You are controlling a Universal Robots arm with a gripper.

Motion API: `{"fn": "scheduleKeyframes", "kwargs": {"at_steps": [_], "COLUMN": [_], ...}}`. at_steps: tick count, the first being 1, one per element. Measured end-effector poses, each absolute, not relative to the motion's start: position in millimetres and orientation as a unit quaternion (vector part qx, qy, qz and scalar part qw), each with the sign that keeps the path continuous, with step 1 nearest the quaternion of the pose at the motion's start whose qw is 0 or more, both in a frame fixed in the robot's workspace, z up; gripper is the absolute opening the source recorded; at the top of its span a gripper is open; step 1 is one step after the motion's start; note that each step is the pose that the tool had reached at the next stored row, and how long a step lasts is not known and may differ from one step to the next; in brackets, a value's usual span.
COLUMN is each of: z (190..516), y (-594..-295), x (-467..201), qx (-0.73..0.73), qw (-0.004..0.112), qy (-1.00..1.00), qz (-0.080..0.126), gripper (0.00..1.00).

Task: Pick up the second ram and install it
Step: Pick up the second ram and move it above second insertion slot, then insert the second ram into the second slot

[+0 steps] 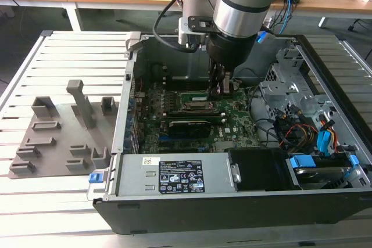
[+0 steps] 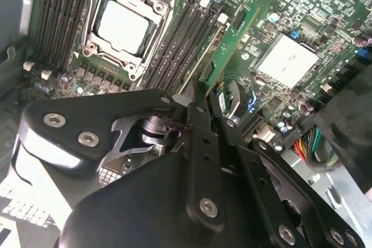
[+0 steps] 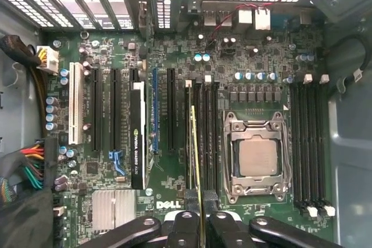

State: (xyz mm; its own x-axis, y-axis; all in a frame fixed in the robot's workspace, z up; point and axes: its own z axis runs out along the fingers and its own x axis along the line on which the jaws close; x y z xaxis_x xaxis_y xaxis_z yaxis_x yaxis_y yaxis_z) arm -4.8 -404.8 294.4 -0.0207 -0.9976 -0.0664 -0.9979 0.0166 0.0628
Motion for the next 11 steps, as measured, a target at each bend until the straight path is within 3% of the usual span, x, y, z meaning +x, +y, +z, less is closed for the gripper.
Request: {"fn": "scheduleKeyframes", "kwargs": {"at_steps": [11], "z": [289.6], "y": [-404.4], "x": [-7.6], "qx": [-0.7], "qw": [0.002], "qy": [0.713], "qz": [0.046], "gripper": [0.14]}}
